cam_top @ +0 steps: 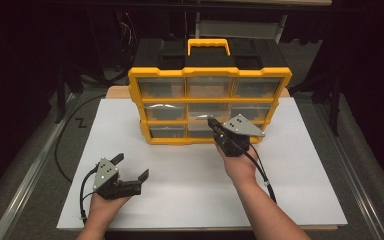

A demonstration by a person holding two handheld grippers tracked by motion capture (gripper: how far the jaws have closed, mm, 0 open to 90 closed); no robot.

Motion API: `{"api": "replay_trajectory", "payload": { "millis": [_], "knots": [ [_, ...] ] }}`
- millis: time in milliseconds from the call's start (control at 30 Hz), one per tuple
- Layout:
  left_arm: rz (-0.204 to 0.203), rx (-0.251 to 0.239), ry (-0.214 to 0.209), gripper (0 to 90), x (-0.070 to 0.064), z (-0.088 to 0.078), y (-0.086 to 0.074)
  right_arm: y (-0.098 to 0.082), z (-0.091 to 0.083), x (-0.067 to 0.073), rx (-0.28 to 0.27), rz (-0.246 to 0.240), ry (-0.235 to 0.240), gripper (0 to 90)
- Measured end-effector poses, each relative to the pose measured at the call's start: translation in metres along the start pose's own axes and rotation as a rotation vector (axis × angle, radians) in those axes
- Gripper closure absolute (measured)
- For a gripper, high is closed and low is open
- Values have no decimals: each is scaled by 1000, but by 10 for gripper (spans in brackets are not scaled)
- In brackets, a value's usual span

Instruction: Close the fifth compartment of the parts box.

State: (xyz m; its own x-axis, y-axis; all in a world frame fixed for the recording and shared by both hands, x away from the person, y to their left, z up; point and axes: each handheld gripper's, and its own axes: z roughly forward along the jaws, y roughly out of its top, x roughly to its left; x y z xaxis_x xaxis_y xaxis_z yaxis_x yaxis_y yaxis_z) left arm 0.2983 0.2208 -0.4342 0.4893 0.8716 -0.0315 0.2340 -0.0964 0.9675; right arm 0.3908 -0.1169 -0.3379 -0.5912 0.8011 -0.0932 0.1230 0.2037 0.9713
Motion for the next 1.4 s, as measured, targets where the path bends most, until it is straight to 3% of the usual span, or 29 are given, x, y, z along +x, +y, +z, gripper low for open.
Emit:
{"api": "replay_trajectory", "payload": {
  "millis": [1000, 1400],
  "knots": [
    [-10, 1, -3, 0, 2, 0, 0, 7, 31, -12, 25, -15, -65, 900],
    [-8, 7, -3, 0, 1, 0, 0, 8, 33, -13, 28, -25, -67, 900]
  ]
}}
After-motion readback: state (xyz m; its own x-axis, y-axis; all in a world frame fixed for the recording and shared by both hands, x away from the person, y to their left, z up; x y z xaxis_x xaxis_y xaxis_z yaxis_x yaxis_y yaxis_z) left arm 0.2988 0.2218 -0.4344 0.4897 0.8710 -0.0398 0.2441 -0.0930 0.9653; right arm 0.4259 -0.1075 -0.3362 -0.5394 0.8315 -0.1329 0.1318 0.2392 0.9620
